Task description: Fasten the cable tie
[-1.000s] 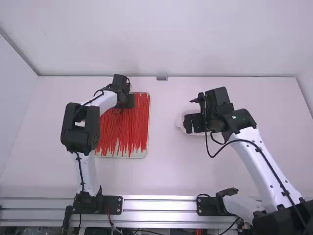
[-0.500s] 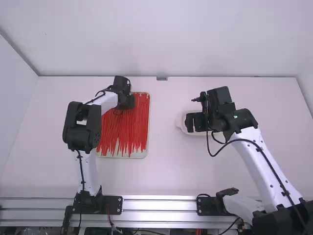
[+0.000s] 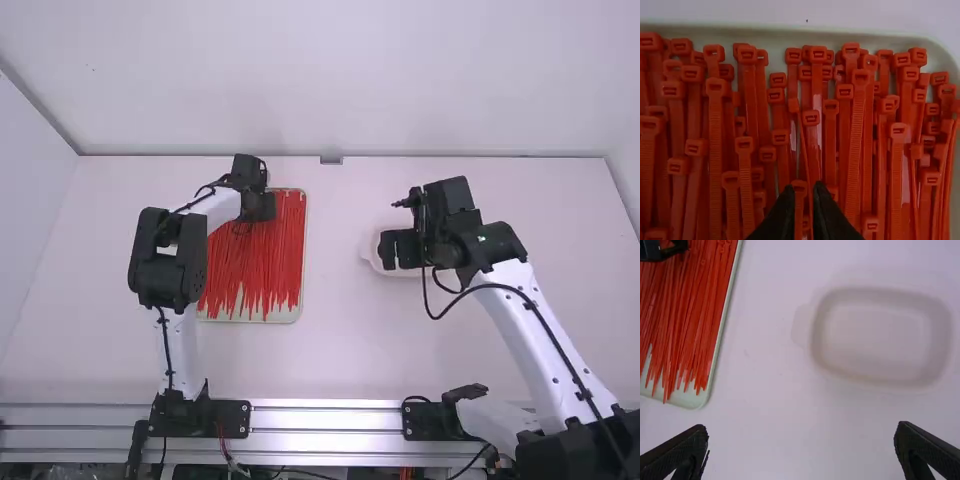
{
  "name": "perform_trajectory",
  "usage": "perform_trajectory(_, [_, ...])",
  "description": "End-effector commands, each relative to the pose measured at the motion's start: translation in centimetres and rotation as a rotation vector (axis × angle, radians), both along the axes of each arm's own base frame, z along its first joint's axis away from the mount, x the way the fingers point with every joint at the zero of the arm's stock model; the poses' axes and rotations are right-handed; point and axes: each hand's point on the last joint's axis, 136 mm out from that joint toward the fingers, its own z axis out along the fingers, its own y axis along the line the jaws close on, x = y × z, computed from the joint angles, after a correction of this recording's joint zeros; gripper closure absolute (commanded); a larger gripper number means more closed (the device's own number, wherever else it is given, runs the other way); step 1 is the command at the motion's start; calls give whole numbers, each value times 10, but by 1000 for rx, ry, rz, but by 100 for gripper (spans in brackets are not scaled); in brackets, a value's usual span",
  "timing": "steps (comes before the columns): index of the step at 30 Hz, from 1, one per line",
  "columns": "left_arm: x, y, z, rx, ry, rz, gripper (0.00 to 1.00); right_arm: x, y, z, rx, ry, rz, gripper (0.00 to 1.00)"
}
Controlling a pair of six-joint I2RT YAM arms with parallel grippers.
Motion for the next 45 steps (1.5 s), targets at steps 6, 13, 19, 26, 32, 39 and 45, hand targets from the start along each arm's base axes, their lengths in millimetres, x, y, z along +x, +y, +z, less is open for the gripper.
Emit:
perform_trajectory(6, [3,0,0,10,-8,-9,88,6,0,10,10,-22,-8,0])
perform_trajectory(13, [4,1,0,11,-9,-7,86,5,1,9,8,-19,-4,0])
perform_trajectory(19, [3,2,0,11,-4,-5,87,5,0,9,9,-19,-7,1])
perform_trajectory(26, [3,6,0,11,-4,2,88,6,-1,10,9,-19,-10,0])
perform_trajectory(32, [1,3,-10,9,15,-4,89,7,-4,10,9,-19,-21,0])
perform_trajectory(39, [4,4,-13,9,8,-2,90,7,-4,10,9,-20,-20,0])
perform_trajectory(45, [4,7,-13,9,8,5,91,8,-4,10,7,-23,-22,0])
